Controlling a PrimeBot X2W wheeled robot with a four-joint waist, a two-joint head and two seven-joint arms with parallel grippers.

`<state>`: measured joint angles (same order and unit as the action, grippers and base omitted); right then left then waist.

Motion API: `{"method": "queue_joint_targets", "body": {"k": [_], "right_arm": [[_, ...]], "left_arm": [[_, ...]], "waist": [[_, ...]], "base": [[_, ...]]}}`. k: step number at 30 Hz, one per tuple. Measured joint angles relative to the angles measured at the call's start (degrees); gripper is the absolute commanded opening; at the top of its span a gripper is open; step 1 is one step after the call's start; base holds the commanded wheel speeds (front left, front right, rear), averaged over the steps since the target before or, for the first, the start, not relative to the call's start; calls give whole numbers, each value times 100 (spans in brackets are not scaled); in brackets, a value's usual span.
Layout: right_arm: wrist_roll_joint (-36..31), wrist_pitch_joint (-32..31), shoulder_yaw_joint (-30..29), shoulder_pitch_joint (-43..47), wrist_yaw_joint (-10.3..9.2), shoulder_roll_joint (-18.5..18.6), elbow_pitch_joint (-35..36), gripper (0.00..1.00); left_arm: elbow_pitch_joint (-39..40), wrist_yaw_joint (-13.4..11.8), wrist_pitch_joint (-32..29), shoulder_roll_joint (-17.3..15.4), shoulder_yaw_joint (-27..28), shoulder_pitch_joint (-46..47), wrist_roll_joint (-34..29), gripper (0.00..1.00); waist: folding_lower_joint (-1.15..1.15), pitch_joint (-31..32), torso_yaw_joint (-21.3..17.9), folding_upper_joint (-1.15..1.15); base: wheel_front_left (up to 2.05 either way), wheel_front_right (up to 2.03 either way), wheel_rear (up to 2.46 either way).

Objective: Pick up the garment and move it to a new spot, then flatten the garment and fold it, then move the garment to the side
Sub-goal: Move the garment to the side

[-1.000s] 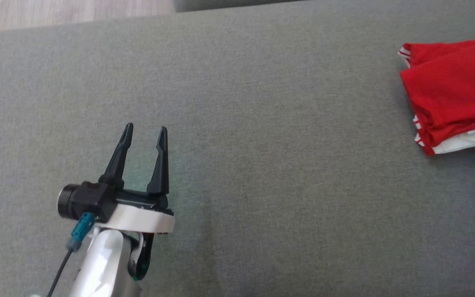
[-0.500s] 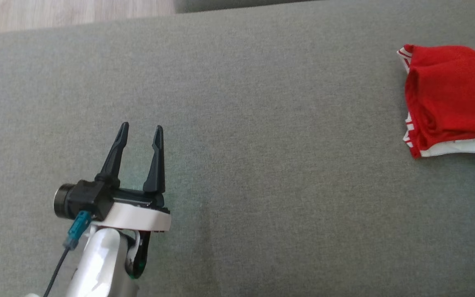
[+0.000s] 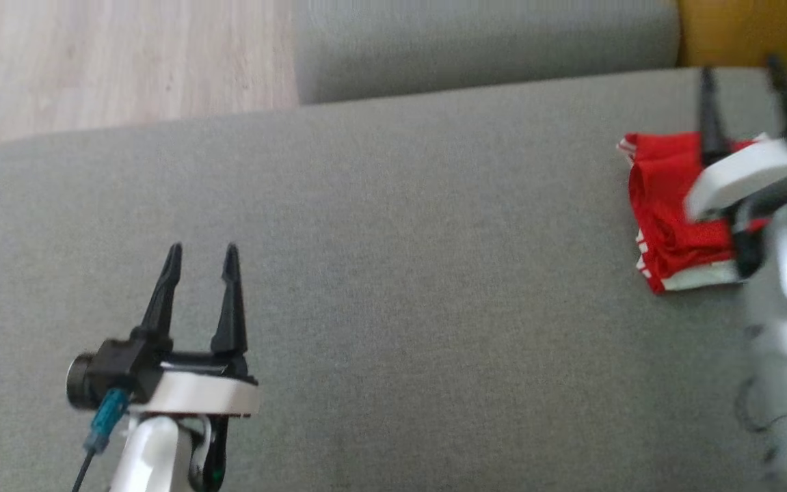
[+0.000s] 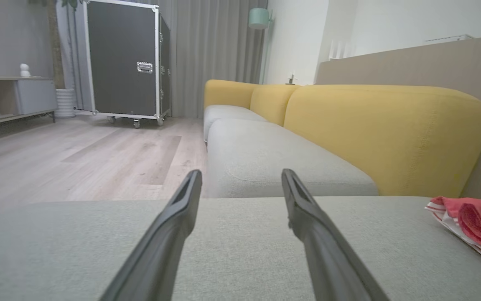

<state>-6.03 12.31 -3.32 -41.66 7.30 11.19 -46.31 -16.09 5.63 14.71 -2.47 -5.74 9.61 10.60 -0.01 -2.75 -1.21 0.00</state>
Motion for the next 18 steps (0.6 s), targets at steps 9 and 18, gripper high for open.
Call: {"method": "queue_joint_targets", "body": {"k": [9,18], "right_arm": [[1247,191,450,1166,0,-712,1290,100],[1851,205,701,2998,-1,-793,2276,100]], "left_arm": [[153,-15,0,-1,183,-425,120,100],[68,-32,0,-4,175,-684,354,100]], "waist": [[-1,484,117,0],[0,537,195,0]], "base": [[0,0,0],[0,0,0]]}}
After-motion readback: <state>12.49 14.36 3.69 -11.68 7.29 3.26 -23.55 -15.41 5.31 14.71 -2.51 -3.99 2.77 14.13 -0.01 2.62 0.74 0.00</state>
